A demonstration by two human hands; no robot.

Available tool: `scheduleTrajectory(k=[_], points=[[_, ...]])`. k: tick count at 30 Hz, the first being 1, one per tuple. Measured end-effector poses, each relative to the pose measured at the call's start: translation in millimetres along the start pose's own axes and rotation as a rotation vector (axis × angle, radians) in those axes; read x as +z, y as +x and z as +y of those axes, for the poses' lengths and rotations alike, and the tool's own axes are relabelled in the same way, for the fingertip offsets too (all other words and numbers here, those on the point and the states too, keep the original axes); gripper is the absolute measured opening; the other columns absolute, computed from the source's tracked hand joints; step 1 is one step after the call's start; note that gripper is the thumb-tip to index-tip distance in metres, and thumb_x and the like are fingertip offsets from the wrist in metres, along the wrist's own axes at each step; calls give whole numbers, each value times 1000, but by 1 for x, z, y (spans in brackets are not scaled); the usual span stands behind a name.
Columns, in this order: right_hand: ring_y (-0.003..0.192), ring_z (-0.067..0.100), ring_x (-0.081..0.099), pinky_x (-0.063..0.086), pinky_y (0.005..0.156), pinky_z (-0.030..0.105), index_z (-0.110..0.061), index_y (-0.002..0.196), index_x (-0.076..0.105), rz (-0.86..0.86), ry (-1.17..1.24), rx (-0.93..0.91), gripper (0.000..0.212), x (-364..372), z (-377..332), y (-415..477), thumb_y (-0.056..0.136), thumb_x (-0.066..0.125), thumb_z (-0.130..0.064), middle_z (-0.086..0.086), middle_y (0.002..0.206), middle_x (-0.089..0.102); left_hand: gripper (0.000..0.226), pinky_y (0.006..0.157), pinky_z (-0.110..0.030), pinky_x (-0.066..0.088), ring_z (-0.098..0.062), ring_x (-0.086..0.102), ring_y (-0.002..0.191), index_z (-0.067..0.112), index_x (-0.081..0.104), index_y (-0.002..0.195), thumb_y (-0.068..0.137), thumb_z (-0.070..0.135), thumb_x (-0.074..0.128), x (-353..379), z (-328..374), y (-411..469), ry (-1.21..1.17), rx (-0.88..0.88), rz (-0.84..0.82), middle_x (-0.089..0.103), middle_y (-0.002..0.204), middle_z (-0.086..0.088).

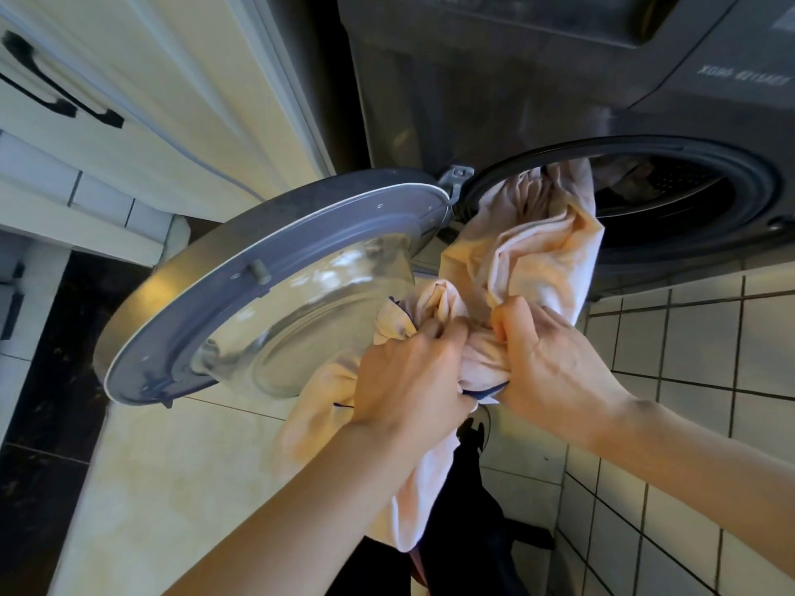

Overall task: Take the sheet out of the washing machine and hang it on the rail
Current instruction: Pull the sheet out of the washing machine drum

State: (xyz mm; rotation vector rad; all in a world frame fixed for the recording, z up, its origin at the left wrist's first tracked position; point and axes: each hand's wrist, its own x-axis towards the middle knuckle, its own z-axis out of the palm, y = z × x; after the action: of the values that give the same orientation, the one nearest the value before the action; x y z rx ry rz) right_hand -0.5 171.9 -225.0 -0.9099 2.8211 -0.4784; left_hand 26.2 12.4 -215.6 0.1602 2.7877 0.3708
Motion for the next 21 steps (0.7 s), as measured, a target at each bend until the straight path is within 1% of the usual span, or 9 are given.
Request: scheduleTrajectory(k=[2, 4, 5, 8, 10, 11, 16, 18, 21], points=[[67, 23, 54, 33, 56, 20, -3, 86, 50, 19, -38, -19, 61, 2, 5, 1, 49, 85, -38, 4, 70, 58, 26, 53, -29, 31, -29, 61, 72, 29, 49, 93, 75, 43, 63, -4, -1, 2, -29, 14, -21, 63, 97, 6], [81, 23, 55, 46, 66, 29, -5, 98, 52, -16, -25, -53, 63, 7, 13, 4, 59, 75, -49, 3, 82, 62, 25, 49, -27, 30, -30, 59, 63, 28, 45, 82, 69, 34, 64, -6, -5, 2, -36, 48, 8, 62, 89, 6], [89, 23, 52, 45, 74, 32, -8, 105, 51, -61, 0, -79, 66, 10, 19, 6, 61, 73, -52, 2, 89, 63, 28, 46, -26, 30, -30, 57, 56, 27, 41, 78, 65, 33, 65, -6, -9, 1, -30, 63, 25, 61, 82, 6], [111, 20, 39, 33, 96, 34, -19, 119, 49, -249, 66, -180, 69, 16, 36, 13, 67, 62, -63, -6, 108, 56, 23, 41, -22, 28, -27, 41, 40, 26, 36, 71, 57, 35, 52, -5, -21, -8, -28, 88, 126, 57, 68, 6], [125, 19, 29, 22, 108, 35, -28, 123, 43, -366, 147, -201, 70, 19, 42, 21, 68, 60, -67, -11, 120, 49, 23, 40, -22, 28, -26, 30, 40, 26, 28, 72, 57, 38, 41, -5, -28, -17, -27, 95, 163, 56, 64, 7], [130, 19, 24, 17, 110, 34, -31, 124, 38, -408, 176, -207, 73, 22, 44, 25, 66, 63, -68, -11, 124, 46, 24, 39, -22, 28, -26, 31, 39, 26, 27, 72, 58, 39, 40, -6, -31, -21, -25, 95, 176, 55, 63, 6], [141, 17, 2, 6, 116, 40, -33, 137, 16, -582, 125, -235, 102, 51, 51, 55, 59, 71, -71, -6, 146, 27, 24, 40, -22, 25, -30, 38, 41, 24, 27, 69, 57, 35, 43, -9, -43, -34, -42, 77, 172, 50, 64, 4], [143, 22, -1, 7, 116, 46, -30, 139, 9, -589, 20, -337, 108, 65, 52, 64, 59, 69, -71, -6, 148, 20, 23, 39, -23, 26, -29, 31, 42, 23, 27, 69, 57, 33, 43, -11, -47, -38, -49, 79, 189, 47, 63, 5], [143, 28, 1, 10, 115, 52, -27, 143, 12, -606, -130, -476, 110, 83, 55, 69, 59, 69, -70, -10, 147, 18, 25, 39, -22, 24, -26, 19, 47, 22, 24, 71, 55, 30, 42, -13, -52, -45, -69, 106, 232, 35, 62, 6]])
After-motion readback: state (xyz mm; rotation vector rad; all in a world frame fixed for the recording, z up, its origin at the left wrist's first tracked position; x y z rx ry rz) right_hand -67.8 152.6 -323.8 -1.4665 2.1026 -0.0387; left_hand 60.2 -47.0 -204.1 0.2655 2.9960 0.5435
